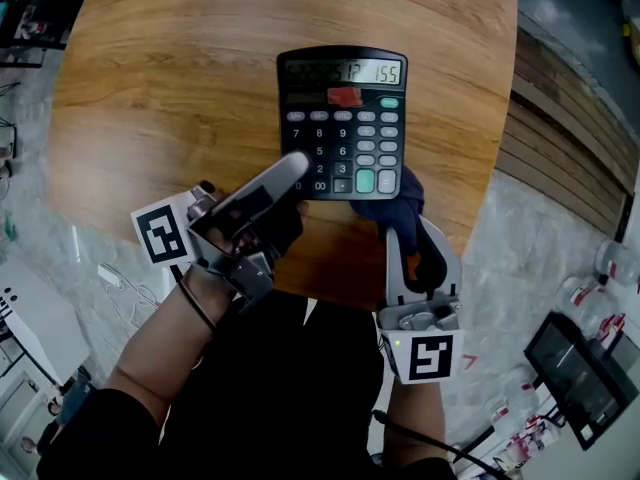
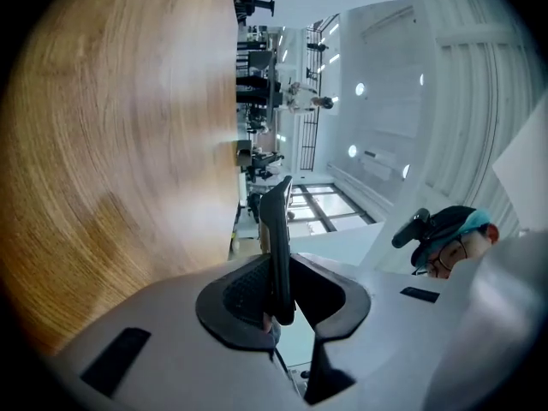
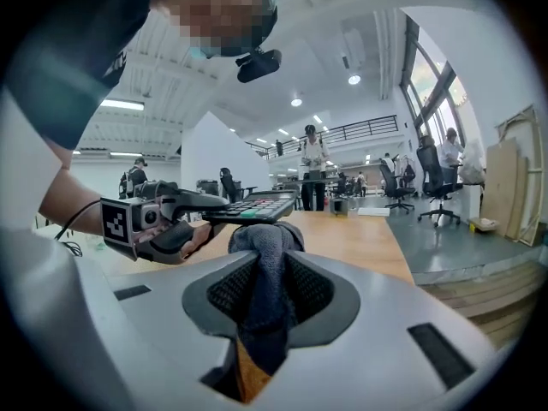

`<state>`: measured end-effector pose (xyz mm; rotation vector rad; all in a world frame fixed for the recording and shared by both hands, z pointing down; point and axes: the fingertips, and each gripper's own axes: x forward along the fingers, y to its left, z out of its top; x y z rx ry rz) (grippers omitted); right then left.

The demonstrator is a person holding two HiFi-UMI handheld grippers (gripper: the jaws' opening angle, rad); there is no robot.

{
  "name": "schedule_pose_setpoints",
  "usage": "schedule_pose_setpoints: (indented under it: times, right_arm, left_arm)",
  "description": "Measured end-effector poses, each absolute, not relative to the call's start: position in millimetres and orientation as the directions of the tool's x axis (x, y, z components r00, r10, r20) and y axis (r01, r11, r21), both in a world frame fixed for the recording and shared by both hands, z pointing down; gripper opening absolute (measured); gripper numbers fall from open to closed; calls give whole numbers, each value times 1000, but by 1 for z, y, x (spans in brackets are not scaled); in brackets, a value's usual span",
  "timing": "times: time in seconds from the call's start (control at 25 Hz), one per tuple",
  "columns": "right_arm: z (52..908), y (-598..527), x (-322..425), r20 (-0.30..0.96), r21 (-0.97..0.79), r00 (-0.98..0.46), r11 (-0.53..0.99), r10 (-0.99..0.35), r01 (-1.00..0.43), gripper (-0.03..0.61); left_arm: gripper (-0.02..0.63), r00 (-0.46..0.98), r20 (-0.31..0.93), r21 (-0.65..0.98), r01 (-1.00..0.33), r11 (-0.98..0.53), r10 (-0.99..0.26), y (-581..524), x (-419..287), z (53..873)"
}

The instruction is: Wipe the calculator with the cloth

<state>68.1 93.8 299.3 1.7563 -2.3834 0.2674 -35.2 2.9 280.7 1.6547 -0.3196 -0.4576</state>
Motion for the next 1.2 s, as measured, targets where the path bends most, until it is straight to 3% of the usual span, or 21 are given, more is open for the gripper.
schedule_pose_setpoints:
  times: [0.44,1.2]
  right_arm:
    - [295,69,113,214,-20,-120,118,-969,-993,84]
    - [303,-1,9,111,-80,-295,287,-949,-955,84]
  left_arm:
    - [72,880,-127,989,75,-130,-458,2,-36,278]
    - [72,904,-191,982,182,-60,-382,2,-35,278]
